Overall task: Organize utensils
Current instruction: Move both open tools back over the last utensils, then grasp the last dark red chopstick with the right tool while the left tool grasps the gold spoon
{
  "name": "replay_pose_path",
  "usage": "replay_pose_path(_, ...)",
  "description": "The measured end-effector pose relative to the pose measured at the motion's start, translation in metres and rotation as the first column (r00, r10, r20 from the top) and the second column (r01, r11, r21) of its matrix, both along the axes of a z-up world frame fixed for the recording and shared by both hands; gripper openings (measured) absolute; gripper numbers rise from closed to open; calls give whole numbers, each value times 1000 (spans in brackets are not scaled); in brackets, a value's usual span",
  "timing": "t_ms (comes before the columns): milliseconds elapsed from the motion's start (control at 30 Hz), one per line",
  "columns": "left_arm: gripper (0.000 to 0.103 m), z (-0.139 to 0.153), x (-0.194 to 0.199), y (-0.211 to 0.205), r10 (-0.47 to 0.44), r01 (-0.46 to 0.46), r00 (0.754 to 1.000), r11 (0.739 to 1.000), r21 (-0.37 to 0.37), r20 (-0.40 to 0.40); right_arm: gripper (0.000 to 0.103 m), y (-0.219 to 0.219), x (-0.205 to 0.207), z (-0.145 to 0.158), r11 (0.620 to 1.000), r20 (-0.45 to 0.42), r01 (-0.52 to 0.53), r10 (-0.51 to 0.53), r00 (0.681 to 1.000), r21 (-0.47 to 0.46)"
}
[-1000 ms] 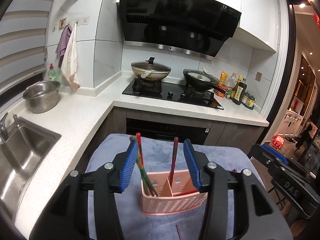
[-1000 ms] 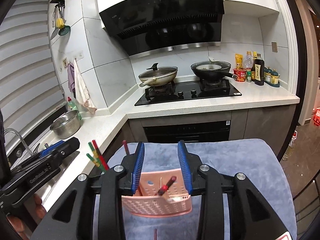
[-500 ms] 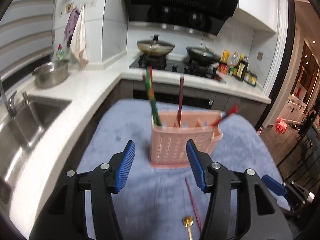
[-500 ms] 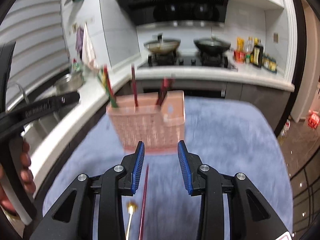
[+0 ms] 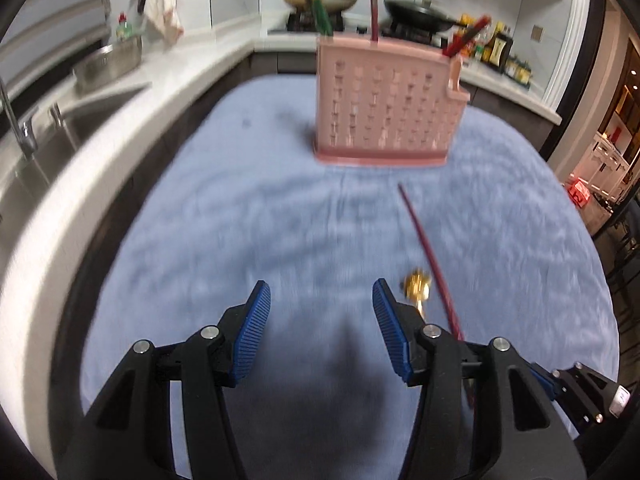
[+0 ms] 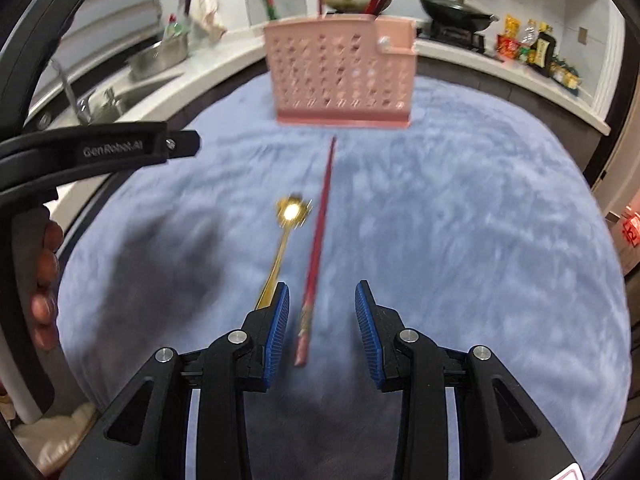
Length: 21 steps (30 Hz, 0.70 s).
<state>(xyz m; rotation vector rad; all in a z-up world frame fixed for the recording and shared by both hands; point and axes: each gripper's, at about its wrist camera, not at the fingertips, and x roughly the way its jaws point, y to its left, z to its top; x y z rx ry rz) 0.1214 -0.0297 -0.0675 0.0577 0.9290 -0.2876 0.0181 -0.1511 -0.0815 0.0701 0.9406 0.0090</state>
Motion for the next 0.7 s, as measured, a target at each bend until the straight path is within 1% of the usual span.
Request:
replay_pose_path(33,51,-3,-2,1,1,-1,1000,1000,0,-9,30,3,0,-5,1000,-8,-2,2,1000,0)
replay_pose_path(67,51,-8,-6,2,1,-1,1000,1000,3,-18,24,4,0,-8,1000,-14,-4,4,1000,4)
replay_pose_path(133,51,-13,-12,2,-1,2,999,1000,8,-34,18,5,1,-12,1000,-24,-7,7,1000,14)
replay_pose_path(200,51,-19,-16,3,-5,6,999,1000,8,-52,16,5,2,-17,1000,-34,-10,11,999,23)
replay_pose_path(300,51,-23,-21,2,-9,10,998,1000,6,-64,9,3,4,-22,1000,-44,-6,7,999,22)
replay_pose_path(433,51,-23,-23,-1,-22,22,997,1000,4,-70,8,-2,3,-22,999,-42,12,-11,999,32)
replay_pose_path(467,53,-23,-25,-3,-29,30,997,1000,3,-71,7,-4,2,-22,999,-40,17,-15,999,33)
replay_pose_path(500,58,-22,-25,-5,-37,37,997,999,0,-73,7,-6,1,-21,999,-37,23,-22,999,33)
replay_pose_path(567,62,-22,-28,-9,-50,49,996,999,-6,-70,7,-12,-2,-17,998,-24,45,-44,999,33)
replay_pose_path(700,63,-25,-34,-25,-114,113,990,993,-24,-86,7,-28,-7,-11,995,-14,87,-87,996,38)
